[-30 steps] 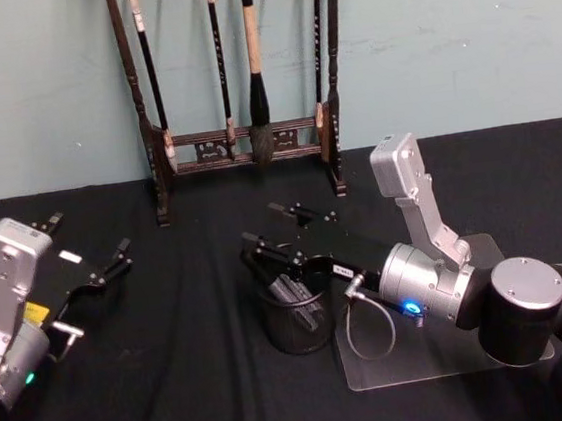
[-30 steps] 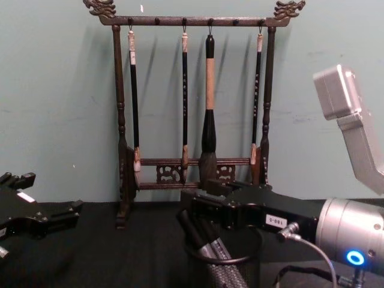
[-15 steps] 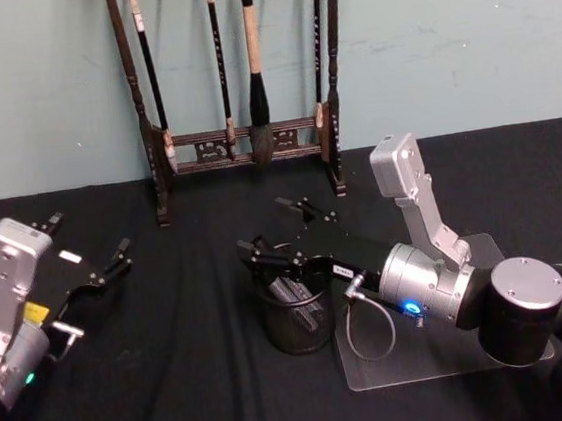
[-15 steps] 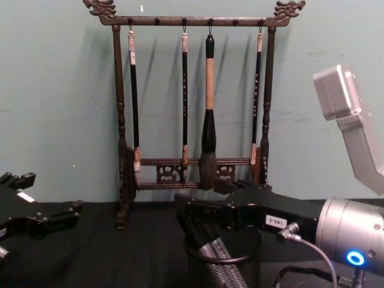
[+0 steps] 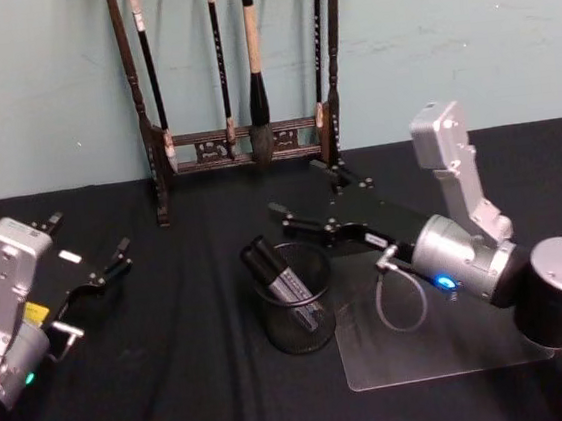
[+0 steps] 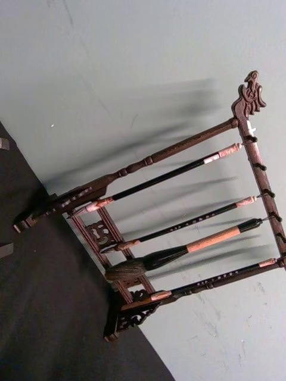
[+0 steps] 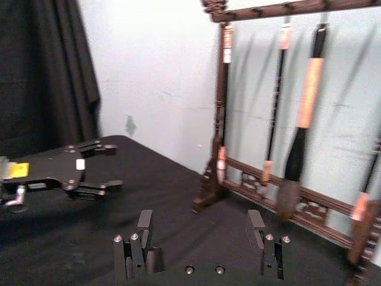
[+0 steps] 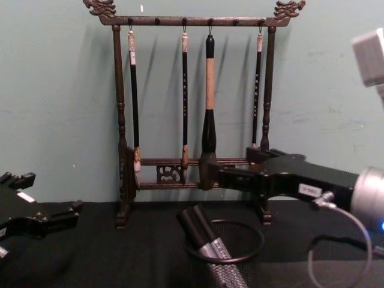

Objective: Pick up the water-based marker from the table and place it into the pen holder.

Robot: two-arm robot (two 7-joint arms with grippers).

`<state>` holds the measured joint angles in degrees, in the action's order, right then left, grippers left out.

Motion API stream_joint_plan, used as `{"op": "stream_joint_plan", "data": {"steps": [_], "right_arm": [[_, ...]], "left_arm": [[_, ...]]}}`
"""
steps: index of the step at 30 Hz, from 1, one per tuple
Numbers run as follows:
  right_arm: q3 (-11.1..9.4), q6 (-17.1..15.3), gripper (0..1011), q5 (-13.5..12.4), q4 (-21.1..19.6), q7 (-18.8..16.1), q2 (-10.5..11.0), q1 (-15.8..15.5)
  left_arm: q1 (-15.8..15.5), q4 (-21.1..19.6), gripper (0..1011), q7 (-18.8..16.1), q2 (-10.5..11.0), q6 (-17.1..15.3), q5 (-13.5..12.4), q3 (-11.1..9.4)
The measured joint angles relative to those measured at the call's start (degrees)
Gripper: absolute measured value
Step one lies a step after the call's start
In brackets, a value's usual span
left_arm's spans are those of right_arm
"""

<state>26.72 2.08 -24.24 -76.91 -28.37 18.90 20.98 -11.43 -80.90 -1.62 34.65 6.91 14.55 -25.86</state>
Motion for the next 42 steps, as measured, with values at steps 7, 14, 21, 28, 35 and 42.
{"op": "stream_joint_plan", "data": {"steps": [7, 14, 21, 28, 35, 42], "right_arm": [[-2.1, -0.9, 1000, 0.8, -2.9, 2.8, 1.9, -2.4], [-5.1, -3.3, 1000, 1.5, -6.1, 6.0, 4.0, -6.2], [-7.5, -5.3, 1000, 1.9, -7.0, 7.9, 4.6, -9.8], [-8.2, -6.4, 1000, 2.2, -5.5, 8.1, 4.0, -11.0], [-8.3, -7.6, 1000, 2.4, -4.1, 8.0, 3.5, -11.3], [-8.1, -8.4, 1000, 2.4, -2.9, 7.6, 2.9, -11.5]], "left_arm": [[0.0, 0.0, 1009, 0.0, 0.0, 0.0, 0.0, 0.0], [0.0, 0.0, 1009, 0.0, 0.0, 0.0, 0.0, 0.0], [0.0, 0.0, 1009, 0.0, 0.0, 0.0, 0.0, 0.0], [0.0, 0.0, 1009, 0.0, 0.0, 0.0, 0.0, 0.0], [0.0, 0.0, 1009, 0.0, 0.0, 0.0, 0.0, 0.0], [0.0, 0.0, 1009, 0.0, 0.0, 0.0, 0.0, 0.0]]}}
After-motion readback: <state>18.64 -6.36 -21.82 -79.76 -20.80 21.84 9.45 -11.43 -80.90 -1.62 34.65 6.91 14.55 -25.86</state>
